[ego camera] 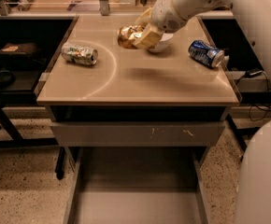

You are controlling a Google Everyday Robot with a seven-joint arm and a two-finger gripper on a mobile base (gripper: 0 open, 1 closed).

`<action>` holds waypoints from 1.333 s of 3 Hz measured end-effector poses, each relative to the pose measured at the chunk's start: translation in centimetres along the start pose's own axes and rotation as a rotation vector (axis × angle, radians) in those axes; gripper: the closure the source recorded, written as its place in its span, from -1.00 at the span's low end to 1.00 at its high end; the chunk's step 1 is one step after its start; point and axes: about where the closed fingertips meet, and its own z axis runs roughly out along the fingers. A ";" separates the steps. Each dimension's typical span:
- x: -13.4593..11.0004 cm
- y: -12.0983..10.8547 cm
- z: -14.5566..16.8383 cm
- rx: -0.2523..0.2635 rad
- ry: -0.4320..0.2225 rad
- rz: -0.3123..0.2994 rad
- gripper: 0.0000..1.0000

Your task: Pick orange can from middle drawer and place on counter

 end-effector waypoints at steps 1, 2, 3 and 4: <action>1.6 -0.8 0.4 0.005 0.038 0.032 1.00; 3.7 0.2 1.2 -0.045 0.021 0.079 1.00; 6.1 2.2 2.8 -0.107 0.001 0.145 1.00; 7.4 3.7 3.6 -0.136 -0.020 0.182 1.00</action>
Offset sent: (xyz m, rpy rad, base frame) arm 0.0080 -0.0357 -0.0591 0.0120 0.1748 -0.0288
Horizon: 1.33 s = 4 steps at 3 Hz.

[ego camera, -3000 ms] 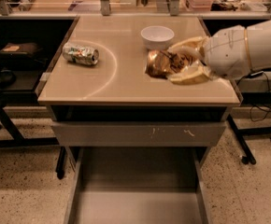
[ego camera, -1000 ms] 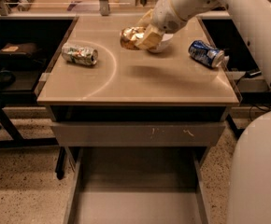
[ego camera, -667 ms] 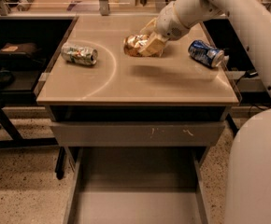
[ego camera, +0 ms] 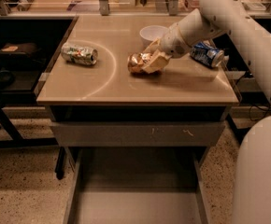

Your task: Pick orange can from middle drawer and place on counter

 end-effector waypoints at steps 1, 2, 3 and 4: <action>0.1 0.1 0.1 -0.002 -0.001 0.003 0.64; 0.1 0.1 0.1 -0.003 -0.001 0.003 0.16; 0.1 0.1 0.1 -0.003 -0.001 0.003 -0.30; 0.1 0.1 0.1 -0.003 -0.001 0.003 -0.74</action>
Offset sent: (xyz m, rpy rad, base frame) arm -0.0008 -0.0005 -0.0016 0.0009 0.0036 -0.0001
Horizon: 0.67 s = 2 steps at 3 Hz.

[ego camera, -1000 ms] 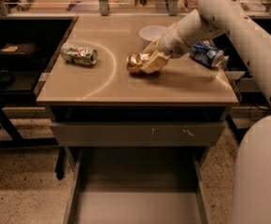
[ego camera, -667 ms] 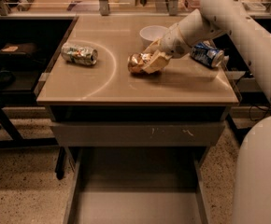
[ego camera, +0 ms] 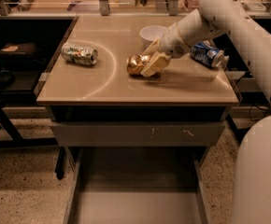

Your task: Pick orange can from middle drawer and place on counter

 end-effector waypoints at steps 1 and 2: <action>0.0 0.0 0.0 0.000 0.000 0.000 -1.00; 0.0 0.0 0.0 0.000 0.000 0.000 -1.00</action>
Offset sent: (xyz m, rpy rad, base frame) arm 0.0000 0.0000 0.0000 0.0000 0.0000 0.0000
